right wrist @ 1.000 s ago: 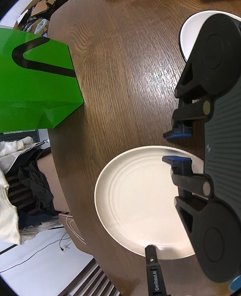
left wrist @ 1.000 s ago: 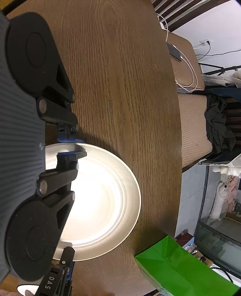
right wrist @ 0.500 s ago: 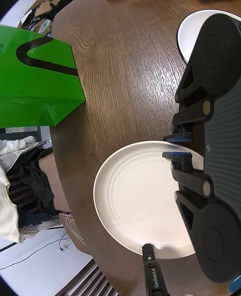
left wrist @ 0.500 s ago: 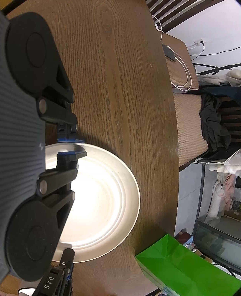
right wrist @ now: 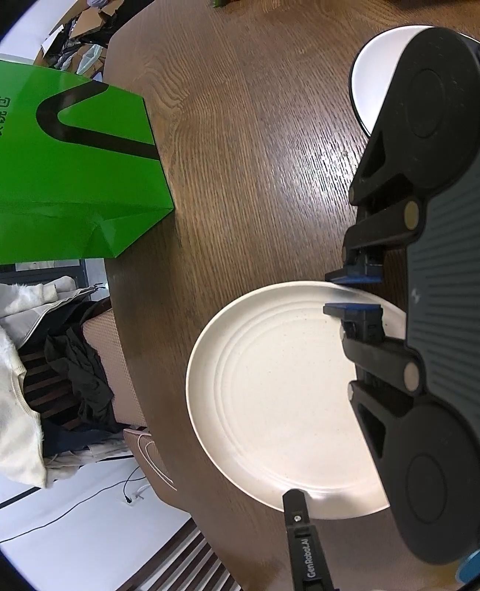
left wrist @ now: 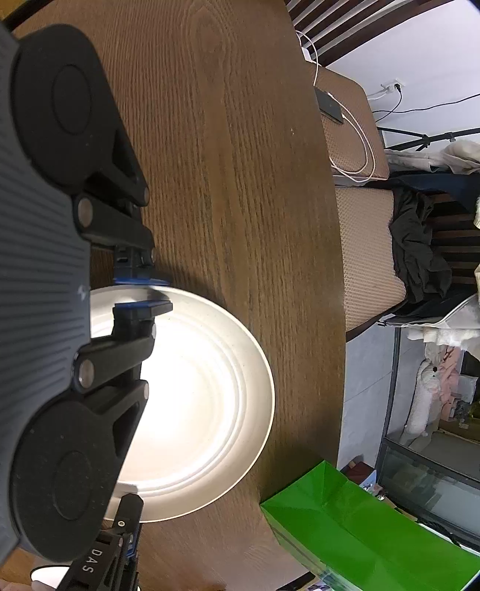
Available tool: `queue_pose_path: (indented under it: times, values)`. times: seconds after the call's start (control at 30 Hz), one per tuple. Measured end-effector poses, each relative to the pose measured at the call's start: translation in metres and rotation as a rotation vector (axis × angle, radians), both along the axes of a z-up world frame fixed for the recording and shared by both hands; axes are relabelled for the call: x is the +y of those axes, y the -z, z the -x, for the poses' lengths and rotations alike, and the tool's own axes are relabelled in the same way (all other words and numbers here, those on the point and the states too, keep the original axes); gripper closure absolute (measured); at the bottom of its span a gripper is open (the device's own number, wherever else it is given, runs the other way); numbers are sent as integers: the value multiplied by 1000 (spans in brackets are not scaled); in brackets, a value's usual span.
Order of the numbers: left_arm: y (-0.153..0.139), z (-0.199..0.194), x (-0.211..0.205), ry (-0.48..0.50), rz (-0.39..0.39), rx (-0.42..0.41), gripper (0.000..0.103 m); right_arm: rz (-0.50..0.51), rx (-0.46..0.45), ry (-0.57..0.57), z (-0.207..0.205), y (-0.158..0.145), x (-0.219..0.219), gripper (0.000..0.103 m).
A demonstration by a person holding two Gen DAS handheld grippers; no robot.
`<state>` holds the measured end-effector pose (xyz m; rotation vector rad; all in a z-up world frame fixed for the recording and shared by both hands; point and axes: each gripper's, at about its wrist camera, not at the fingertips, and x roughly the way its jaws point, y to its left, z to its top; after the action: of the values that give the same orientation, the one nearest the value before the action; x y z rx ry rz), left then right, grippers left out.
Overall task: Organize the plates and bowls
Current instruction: 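Lift the cream plate with both grippers and turn back toward the bowls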
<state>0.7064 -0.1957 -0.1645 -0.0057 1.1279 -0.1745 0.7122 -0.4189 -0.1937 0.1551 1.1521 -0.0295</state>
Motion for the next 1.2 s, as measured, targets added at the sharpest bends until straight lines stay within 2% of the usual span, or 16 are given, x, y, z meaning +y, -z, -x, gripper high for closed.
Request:
queue_pose_path:
  times: [0.73,1.2]
  values:
    - [-53,16,-1,1,10,-90,94,4,-67,7,25,-50,3,93]
    - [-87,42,7,-6,12,-132,94,1,-114,3,46,-86,6,93]
